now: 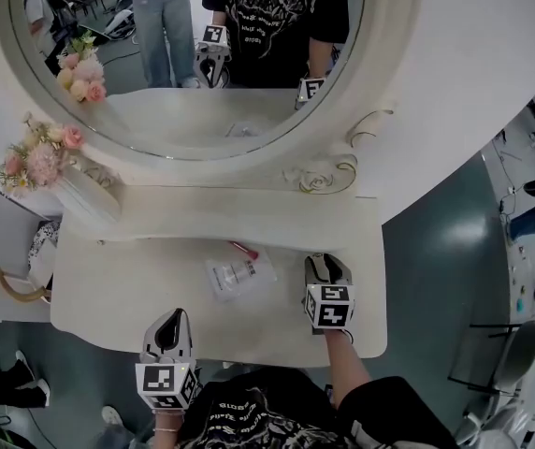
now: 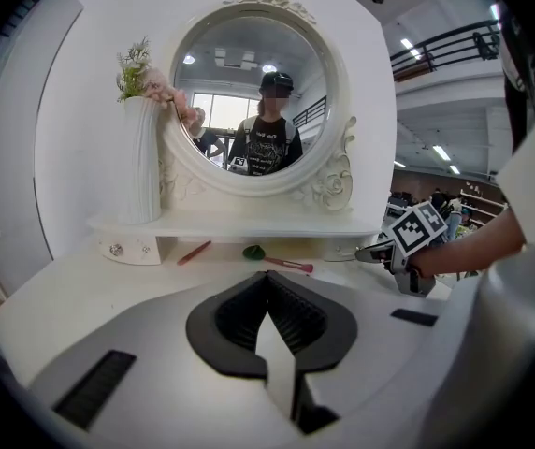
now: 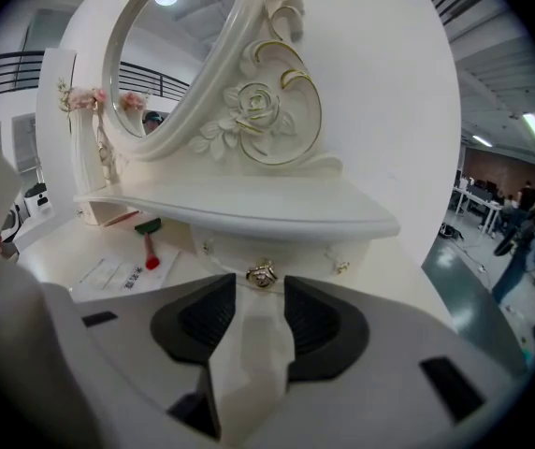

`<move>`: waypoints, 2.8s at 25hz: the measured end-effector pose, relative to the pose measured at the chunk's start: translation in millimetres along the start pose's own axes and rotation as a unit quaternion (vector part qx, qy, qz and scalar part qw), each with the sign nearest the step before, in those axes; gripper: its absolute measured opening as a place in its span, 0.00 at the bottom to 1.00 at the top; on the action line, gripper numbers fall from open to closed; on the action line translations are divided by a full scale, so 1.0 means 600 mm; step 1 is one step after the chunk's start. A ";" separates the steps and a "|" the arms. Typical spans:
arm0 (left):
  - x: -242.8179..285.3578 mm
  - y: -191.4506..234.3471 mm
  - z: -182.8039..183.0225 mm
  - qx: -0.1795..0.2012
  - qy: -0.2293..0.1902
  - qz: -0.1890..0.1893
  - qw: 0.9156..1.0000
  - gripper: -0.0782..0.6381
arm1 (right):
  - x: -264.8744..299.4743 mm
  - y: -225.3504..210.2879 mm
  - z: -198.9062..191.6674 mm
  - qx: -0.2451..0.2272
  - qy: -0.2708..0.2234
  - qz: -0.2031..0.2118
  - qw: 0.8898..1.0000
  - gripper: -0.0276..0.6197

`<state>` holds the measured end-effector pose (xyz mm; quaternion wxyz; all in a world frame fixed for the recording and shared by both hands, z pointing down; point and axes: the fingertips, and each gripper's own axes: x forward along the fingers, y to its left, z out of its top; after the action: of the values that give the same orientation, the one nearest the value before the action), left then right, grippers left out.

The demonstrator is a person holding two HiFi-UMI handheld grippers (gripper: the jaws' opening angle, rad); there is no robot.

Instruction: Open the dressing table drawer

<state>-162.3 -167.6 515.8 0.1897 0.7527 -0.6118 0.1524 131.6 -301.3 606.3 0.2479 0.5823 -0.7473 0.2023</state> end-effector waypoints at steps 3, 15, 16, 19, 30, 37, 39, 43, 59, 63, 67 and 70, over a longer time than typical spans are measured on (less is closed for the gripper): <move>0.000 0.004 -0.002 -0.001 0.002 0.003 1.000 0.13 | 0.004 -0.003 -0.001 0.004 0.002 0.000 1.000 0.28; 0.001 0.013 -0.006 0.001 0.011 0.012 1.000 0.13 | 0.017 -0.008 0.005 0.006 0.002 -0.009 1.000 0.26; 0.001 0.013 -0.007 0.001 0.011 0.013 1.000 0.13 | 0.018 -0.007 0.005 0.006 0.002 -0.010 1.000 0.25; -0.001 0.015 -0.009 0.001 0.011 0.015 1.000 0.13 | 0.018 -0.005 0.004 0.002 0.001 -0.015 1.000 0.22; -0.014 0.014 -0.014 -0.004 0.007 0.022 1.000 0.13 | 0.014 -0.005 0.004 -0.008 0.002 -0.020 1.000 0.20; -0.018 0.014 -0.018 -0.008 0.003 0.025 1.000 0.13 | 0.012 -0.004 0.001 -0.006 0.000 -0.023 1.000 0.20; -0.020 0.013 -0.019 -0.009 0.003 0.024 1.000 0.13 | 0.009 -0.003 -0.001 -0.006 0.000 -0.025 1.000 0.20; -0.024 0.015 -0.021 -0.010 0.001 0.024 1.000 0.13 | 0.006 0.000 -0.004 -0.009 0.000 -0.026 1.000 0.20; -0.027 0.015 -0.023 -0.003 -0.002 0.015 1.000 0.13 | -0.009 0.005 -0.016 -0.015 0.004 -0.027 1.000 0.20; -0.029 0.015 -0.024 -0.001 -0.002 0.013 1.000 0.13 | -0.012 0.005 -0.018 -0.016 0.004 -0.027 0.999 0.20; -0.031 0.019 -0.023 0.000 -0.004 0.013 1.000 0.13 | -0.015 0.006 -0.022 -0.018 0.006 -0.027 0.999 0.20; -0.032 0.022 -0.020 0.001 -0.007 0.014 1.000 0.13 | -0.016 0.007 -0.024 -0.019 0.006 -0.026 0.999 0.20</move>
<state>-179.2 -147.9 519.2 0.1830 0.7450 -0.6236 0.1505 131.5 -284.3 611.5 0.2685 0.5959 -0.7338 0.1853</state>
